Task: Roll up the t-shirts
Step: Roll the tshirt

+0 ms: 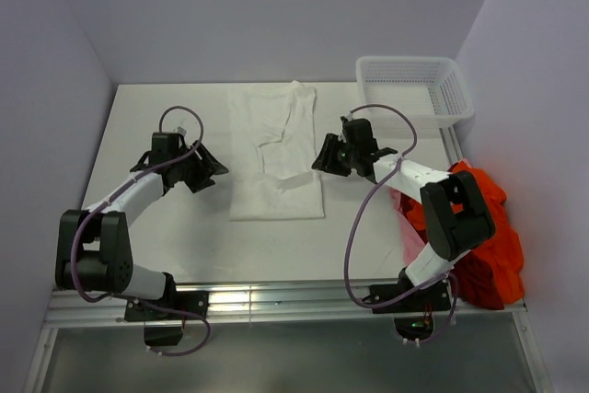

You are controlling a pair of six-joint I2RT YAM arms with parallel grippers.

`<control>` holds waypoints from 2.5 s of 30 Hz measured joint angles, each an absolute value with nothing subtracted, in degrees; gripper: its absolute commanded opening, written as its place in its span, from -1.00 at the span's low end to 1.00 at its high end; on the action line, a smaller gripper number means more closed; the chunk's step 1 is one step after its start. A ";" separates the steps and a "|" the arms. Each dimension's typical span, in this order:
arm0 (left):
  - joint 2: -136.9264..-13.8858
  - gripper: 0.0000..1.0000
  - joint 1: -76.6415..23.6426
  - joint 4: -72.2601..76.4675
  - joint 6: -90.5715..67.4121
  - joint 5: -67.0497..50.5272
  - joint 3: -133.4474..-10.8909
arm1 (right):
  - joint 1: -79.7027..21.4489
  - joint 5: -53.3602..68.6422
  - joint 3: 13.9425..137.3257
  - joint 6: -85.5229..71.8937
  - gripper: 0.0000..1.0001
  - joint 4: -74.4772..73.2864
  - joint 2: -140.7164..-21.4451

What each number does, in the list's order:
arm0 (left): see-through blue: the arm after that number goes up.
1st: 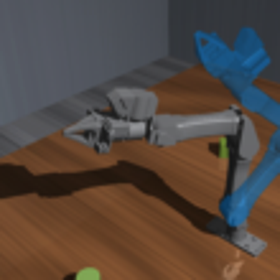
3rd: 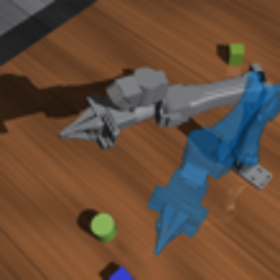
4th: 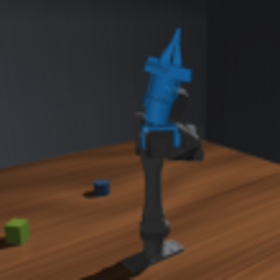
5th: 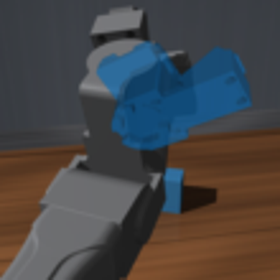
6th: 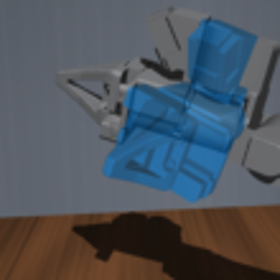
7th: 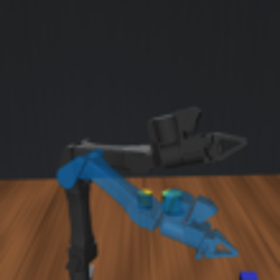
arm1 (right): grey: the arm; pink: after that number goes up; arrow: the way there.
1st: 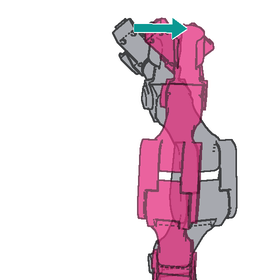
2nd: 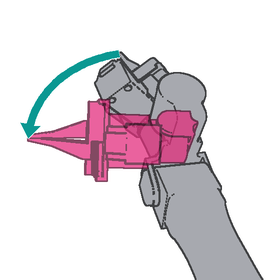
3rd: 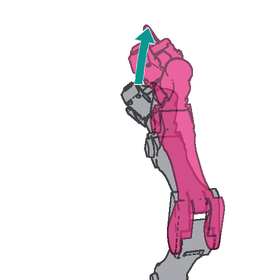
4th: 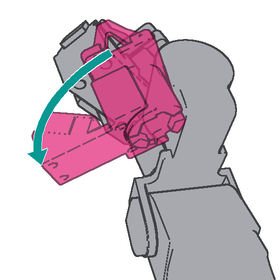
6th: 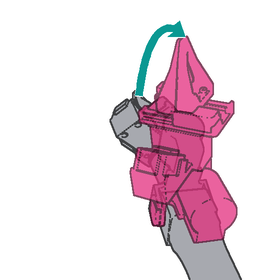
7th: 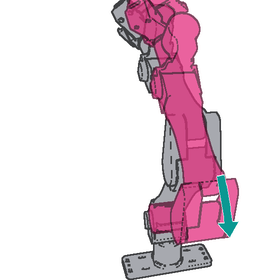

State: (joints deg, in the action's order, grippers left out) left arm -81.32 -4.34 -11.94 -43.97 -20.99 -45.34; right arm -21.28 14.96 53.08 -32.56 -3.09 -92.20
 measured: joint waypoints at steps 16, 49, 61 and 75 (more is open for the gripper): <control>-93.60 -0.01 -10.52 -11.38 -43.11 -16.12 -51.27 | -23.11 11.44 54.81 -30.87 -0.57 -4.10 -99.26; -93.23 -0.99 -12.84 -13.15 -41.69 -9.50 -55.16 | -23.14 14.13 55.75 -29.87 -1.00 -2.28 -95.13; -95.90 -0.78 -12.67 -12.60 -41.65 -8.67 -53.54 | -23.14 12.25 57.89 -30.06 -0.60 -3.33 -103.61; -87.70 0.45 -12.47 -17.15 -41.19 -5.34 -50.26 | -23.14 8.47 50.39 -31.29 0.25 -4.40 -89.89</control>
